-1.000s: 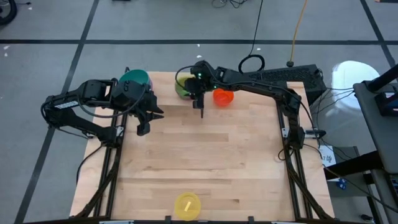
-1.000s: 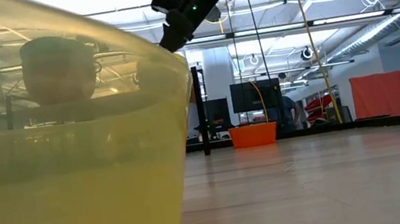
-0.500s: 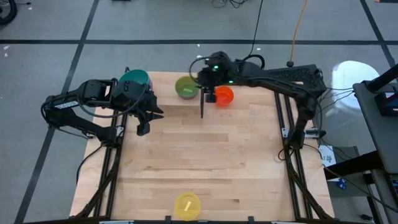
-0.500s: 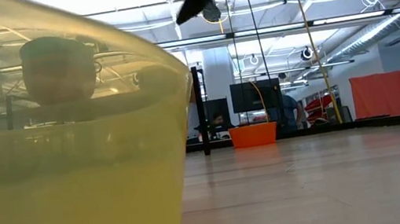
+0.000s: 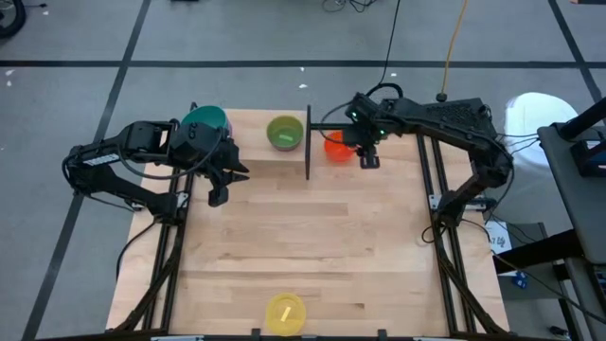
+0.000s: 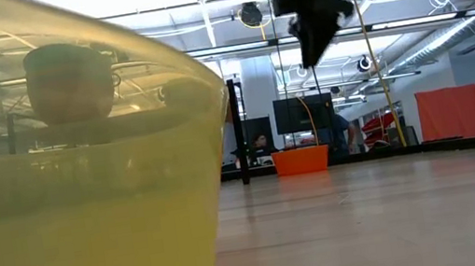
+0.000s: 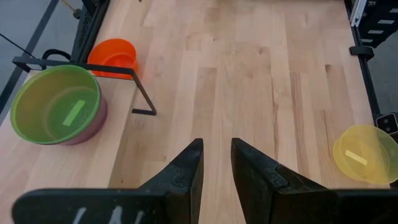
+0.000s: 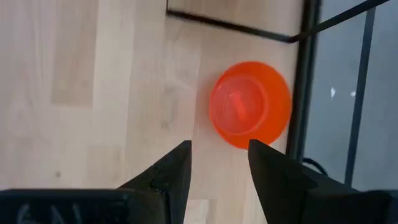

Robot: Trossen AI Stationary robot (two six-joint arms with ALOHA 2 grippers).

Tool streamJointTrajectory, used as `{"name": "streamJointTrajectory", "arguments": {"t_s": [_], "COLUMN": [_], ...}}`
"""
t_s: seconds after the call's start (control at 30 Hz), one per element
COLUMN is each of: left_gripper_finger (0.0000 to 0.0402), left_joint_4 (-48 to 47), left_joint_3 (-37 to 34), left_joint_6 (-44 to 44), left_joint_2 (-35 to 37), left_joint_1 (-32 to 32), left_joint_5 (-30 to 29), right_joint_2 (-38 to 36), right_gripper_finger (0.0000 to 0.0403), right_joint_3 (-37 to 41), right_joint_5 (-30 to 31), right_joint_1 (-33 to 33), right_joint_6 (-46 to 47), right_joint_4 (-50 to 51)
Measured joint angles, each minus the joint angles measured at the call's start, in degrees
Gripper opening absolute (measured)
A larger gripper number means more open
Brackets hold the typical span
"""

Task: Place and stack bowls onto a shelf
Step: Stack the orange bowl on top of the light green bowl on the shelf

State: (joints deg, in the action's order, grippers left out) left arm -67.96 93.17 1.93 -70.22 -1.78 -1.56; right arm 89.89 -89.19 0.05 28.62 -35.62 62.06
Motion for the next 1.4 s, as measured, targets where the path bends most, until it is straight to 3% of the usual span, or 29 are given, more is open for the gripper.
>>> {"name": "streamJointTrajectory", "arguments": {"t_s": [0.23, 0.43, 0.5, 0.7, 1.13, 1.4], "left_gripper_finger": [0.0088, 0.0088, 0.0088, 0.0088, 0.0088, 0.0088], "left_joint_4": [0.04, 0.06, 0.04, 0.19, 0.54, 0.53], "left_joint_3": [0.0, 0.0, 0.0, 0.0, 0.0, 0.0], "left_joint_6": [-0.01, 0.0, 0.0, 0.03, 0.05, 0.03], "left_joint_2": [0.0, 0.0, 0.0, 0.0, 0.0, 0.0], "left_joint_1": [-0.01, -0.01, -0.02, -0.02, -0.02, -0.01], "left_joint_5": [0.01, 0.0, 0.0, 0.0, 0.0, 0.0], "right_joint_2": [-4.43, -3.75, -3.54, -1.37, 7.21, 10.02], "right_gripper_finger": [0.015, 0.015, 0.015, 0.015, 0.015, 0.015], "right_joint_3": [17.25, 24.33, 25.36, 25.51, 25.51, 25.44], "right_joint_5": [-0.07, -0.23, -0.62, -9.46, -9.0, -4.92], "right_joint_1": [2.0, 3.21, 3.7, 6.24, 6.45, 7.74], "right_joint_6": [-5.78, -6.47, -6.98, -4.93, -6.96, -7.52], "right_joint_4": [-16.49, -26.41, -27.69, -30.12, -34.27, -36.33]}}
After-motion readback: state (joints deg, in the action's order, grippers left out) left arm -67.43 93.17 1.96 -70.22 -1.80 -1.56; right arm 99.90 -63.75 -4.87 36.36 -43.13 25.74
